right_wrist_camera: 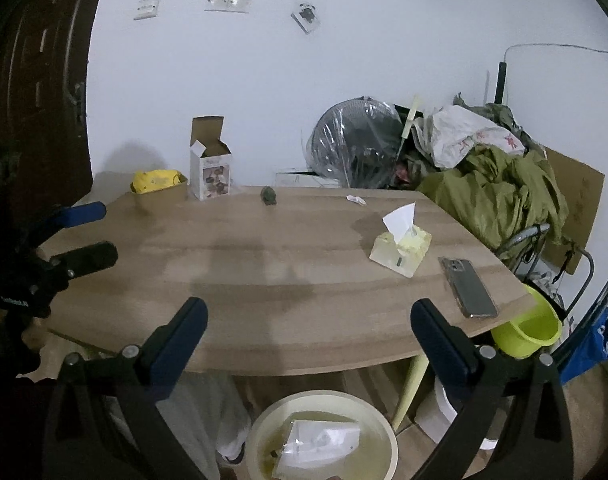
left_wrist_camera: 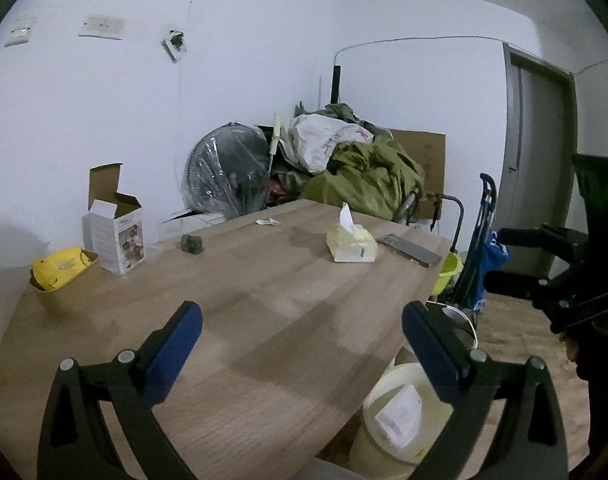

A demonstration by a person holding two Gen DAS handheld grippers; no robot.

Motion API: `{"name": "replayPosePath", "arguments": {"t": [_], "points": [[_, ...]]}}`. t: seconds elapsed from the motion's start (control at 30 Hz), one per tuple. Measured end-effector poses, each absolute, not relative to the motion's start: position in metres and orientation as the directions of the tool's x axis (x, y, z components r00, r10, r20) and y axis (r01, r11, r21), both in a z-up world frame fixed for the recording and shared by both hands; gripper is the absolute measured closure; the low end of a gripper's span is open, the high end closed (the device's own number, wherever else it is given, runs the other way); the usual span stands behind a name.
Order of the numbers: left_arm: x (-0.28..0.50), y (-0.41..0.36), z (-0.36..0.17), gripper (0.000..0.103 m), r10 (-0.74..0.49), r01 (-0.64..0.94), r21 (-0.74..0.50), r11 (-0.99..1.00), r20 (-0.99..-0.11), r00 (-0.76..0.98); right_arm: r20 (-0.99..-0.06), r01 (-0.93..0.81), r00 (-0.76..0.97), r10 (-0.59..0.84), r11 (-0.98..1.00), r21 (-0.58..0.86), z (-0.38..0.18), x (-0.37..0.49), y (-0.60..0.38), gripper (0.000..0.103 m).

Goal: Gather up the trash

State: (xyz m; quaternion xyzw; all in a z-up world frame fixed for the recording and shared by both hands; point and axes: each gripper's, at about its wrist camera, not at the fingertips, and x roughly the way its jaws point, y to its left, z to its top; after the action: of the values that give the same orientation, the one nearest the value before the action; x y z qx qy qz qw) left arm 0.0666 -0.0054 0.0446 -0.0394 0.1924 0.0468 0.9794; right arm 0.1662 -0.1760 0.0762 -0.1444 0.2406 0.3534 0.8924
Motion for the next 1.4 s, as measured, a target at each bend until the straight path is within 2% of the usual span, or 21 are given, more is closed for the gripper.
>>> {"name": "replayPosePath", "arguments": {"t": [1.4], "points": [[0.070,-0.006,0.042,0.003,0.071,-0.105,-0.067,0.992,-0.386,0.920,-0.572,-0.708,0.608,0.550,0.702,-0.078,0.057,0.176,-0.176,0.002]]}}
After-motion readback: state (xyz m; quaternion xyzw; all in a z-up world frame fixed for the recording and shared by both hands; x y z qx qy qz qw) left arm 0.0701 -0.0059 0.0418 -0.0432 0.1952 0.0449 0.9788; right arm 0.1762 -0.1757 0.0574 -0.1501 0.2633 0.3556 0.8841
